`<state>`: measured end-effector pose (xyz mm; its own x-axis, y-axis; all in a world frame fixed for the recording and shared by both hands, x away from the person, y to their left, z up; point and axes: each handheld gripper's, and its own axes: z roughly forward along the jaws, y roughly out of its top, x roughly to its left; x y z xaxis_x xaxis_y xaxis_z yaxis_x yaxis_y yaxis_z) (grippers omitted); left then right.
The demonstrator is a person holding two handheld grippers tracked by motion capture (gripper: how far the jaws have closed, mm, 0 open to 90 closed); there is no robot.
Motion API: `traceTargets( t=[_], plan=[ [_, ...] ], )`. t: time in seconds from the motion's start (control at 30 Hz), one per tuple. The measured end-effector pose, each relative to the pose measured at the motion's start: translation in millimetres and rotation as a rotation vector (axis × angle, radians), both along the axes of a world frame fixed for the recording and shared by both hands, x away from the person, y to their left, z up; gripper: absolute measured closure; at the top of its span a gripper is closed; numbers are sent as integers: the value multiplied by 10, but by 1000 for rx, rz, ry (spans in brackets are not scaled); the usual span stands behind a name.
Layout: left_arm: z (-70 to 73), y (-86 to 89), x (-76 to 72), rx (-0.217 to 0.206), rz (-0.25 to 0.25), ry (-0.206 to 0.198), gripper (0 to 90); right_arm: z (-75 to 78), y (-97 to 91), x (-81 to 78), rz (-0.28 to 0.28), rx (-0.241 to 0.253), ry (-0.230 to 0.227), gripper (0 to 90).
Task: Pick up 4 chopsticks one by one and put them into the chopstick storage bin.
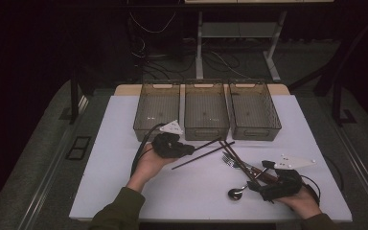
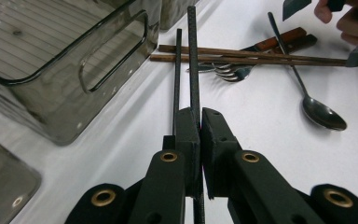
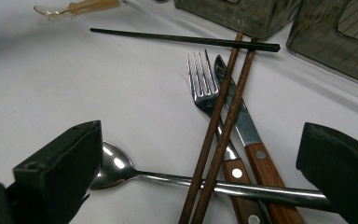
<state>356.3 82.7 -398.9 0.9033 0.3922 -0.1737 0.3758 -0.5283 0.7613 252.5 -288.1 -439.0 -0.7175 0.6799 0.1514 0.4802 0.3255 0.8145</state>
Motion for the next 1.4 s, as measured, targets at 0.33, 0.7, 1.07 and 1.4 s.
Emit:
traceTargets(
  t=[0.33, 0.7, 1.07, 1.4],
  plan=[
    [92, 111, 8, -13, 3, 8, 853, 0, -3, 1, -3, 0, -1, 9],
    [156, 250, 28, -8, 30, 1, 854, 4, -9, -2, -3, -1, -1, 8],
    [202, 371, 56, 2, 72, -11, 854, 4, -9, -3, -2, -2, -2, 9],
    [241, 545, 94, -14, 129, -18, 853, 5, -10, -3, -5, 0, -3, 8]
  ],
)
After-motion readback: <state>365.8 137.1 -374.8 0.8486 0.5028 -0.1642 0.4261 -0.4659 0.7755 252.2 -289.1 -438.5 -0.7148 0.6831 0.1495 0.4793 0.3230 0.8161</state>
